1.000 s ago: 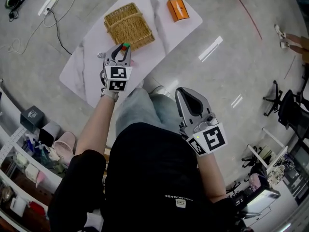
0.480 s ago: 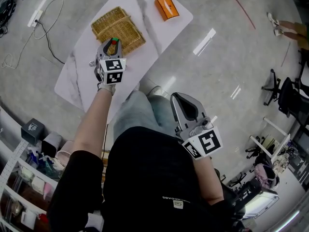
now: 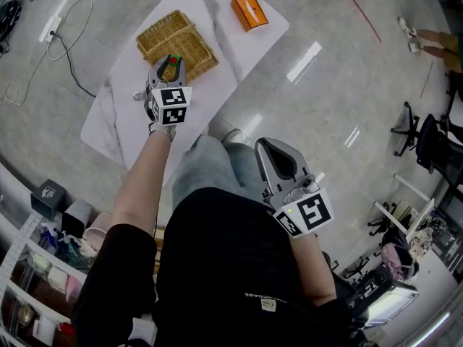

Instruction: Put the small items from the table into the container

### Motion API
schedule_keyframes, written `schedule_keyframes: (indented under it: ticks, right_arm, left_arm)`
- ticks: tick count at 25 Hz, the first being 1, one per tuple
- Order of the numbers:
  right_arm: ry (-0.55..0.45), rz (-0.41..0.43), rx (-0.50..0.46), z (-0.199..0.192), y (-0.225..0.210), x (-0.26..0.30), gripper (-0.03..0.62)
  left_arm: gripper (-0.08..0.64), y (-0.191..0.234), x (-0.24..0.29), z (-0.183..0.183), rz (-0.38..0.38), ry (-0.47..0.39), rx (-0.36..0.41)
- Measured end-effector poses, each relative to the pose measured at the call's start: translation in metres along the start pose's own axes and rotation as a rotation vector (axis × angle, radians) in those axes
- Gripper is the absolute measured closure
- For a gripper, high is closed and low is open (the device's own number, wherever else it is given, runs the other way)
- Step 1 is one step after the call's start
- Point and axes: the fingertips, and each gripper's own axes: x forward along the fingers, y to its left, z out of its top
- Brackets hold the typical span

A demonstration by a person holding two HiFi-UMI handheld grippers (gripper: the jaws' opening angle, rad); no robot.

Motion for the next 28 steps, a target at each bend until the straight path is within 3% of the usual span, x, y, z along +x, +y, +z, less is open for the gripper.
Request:
schedule_keyframes:
  ticks: [4, 11, 28]
  right_arm:
    - [0.003, 0.000, -0.004, 0.000, 0.001, -0.002, 0.583]
    - [0.005, 0.003, -0.006, -0.001, 0.004, -0.001, 0.583]
    - [-0.026, 0.047, -0.017, 0.012, 0.013, -0.004, 0.583]
  left_arm:
    - [0.459, -0.001, -0.004, -0.005, -0.005, 0.004, -0.020]
    - [0.393, -0.004, -0.009, -0.009, -0.011, 0.005, -0.015]
    - [0.385, 0.007, -0.046, 0.017, 0.026, -0.054, -0.006]
